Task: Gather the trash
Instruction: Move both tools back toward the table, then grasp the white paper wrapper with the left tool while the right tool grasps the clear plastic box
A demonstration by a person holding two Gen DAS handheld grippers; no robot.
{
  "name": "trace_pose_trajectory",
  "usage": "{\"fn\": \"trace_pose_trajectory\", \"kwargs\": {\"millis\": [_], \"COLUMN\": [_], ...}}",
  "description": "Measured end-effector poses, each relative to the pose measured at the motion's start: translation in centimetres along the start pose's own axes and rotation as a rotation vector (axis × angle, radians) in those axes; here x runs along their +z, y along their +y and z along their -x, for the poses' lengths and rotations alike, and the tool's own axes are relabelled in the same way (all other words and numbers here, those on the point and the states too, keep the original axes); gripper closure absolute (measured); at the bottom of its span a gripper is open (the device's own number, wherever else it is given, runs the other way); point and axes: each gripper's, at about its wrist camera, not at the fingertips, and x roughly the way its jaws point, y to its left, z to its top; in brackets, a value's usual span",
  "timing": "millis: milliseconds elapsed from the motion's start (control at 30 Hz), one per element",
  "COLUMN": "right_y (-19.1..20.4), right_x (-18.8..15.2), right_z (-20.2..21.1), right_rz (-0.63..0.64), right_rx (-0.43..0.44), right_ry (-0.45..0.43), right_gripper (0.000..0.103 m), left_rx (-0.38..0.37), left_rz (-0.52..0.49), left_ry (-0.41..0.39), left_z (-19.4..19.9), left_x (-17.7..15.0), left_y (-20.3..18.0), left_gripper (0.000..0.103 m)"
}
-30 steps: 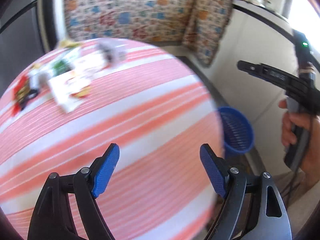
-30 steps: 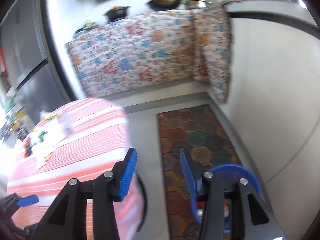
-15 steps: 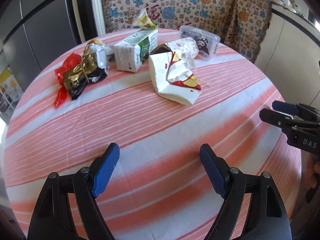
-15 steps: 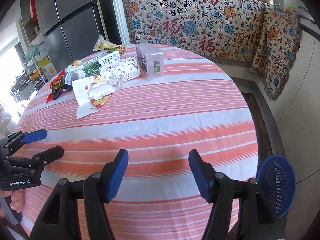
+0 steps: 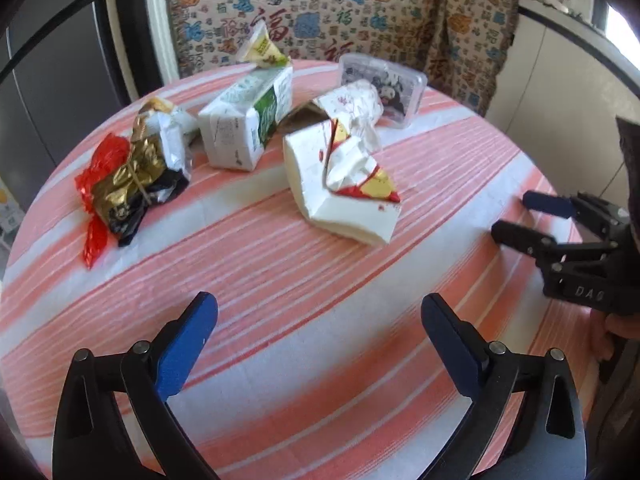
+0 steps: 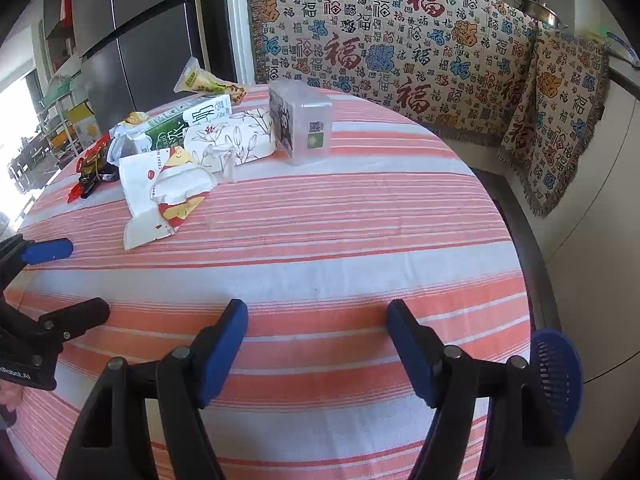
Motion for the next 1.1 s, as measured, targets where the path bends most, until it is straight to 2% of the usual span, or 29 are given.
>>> {"fn": "trace_pose_trajectory", "kwargs": {"millis": [100, 167, 233, 367, 400, 433, 467, 500, 533, 600, 733, 867, 1000, 1067, 1100], "right_y": [-0.1, -0.1, -0.1, -0.1, -0.1, -0.1, 0.0, 0.0, 0.0, 0.1, 0.1, 0.2, 0.2, 0.2, 0.2], "right_x": [0.0, 0.0, 0.0, 0.0, 0.0, 0.0, 0.0, 0.0, 0.1, 0.1, 0.1, 0.1, 0.0, 0.0, 0.0], "right_z": [0.0, 0.0, 0.1, 0.1, 0.0, 0.0, 0.0, 0.0, 0.0, 0.0, -0.1, -0.2, -0.2, -0.2, -0.2], "right_rz": [0.001, 0.001, 0.001, 0.001, 0.001, 0.000, 0.001, 0.002, 0.002, 0.002, 0.001, 0.004, 0.003, 0.003, 0.003], "right_rx": [0.000, 0.003, 0.006, 0.007, 0.007, 0.008, 0.009, 0.010, 0.011, 0.012, 0.016, 0.018, 0.019, 0.019, 0.019], "right_ry": [0.000, 0.000, 0.000, 0.000, 0.000, 0.000, 0.001, 0.001, 0.001, 0.002, 0.002, 0.003, 0.003, 0.003, 0.003], "right_gripper": [0.029, 0.028, 0.028, 0.028, 0.027, 0.027, 0.027, 0.026, 0.026, 0.026, 0.025, 0.024, 0.024, 0.024, 0.024], "left_rx": [-0.074, -0.090, -0.093, -0.101, -0.102, -0.112, -0.120, -0.134, -0.149, -0.124, -0.070, 0.029, 0.081, 0.088, 0.082], "left_rz": [0.051, 0.059, 0.054, 0.042, 0.028, 0.014, 0.005, -0.002, -0.006, -0.020, 0.015, 0.133, 0.211, 0.220, 0.222], "left_ry": [-0.046, -0.054, -0.050, -0.028, -0.027, -0.025, -0.025, -0.020, -0.010, -0.024, -0.041, -0.060, -0.078, -0.070, -0.060], "left_z": [0.3, -0.4, -1.5, -3.6, -3.9, -4.1, -4.1, -4.1, -4.0, -3.2, -0.1, 3.7, 5.0, 4.5, 4.1], "left_x": [2.2, 3.9, 5.0, 6.4, 6.5, 6.5, 6.5, 6.4, 6.3, 5.8, 3.9, 0.6, -2.5, -3.3, -3.6], "left_y": [1.1, 1.4, 1.3, 0.8, 0.4, 0.1, -0.3, -0.5, -0.7, -1.2, -0.8, 1.3, 2.8, 3.0, 3.1], "left_gripper": [0.002, 0.004, 0.015, 0.024, 0.032, 0.048, 0.059, 0.082, 0.091, 0.095, 0.095, 0.095, 0.094, 0.089, 0.077]}}
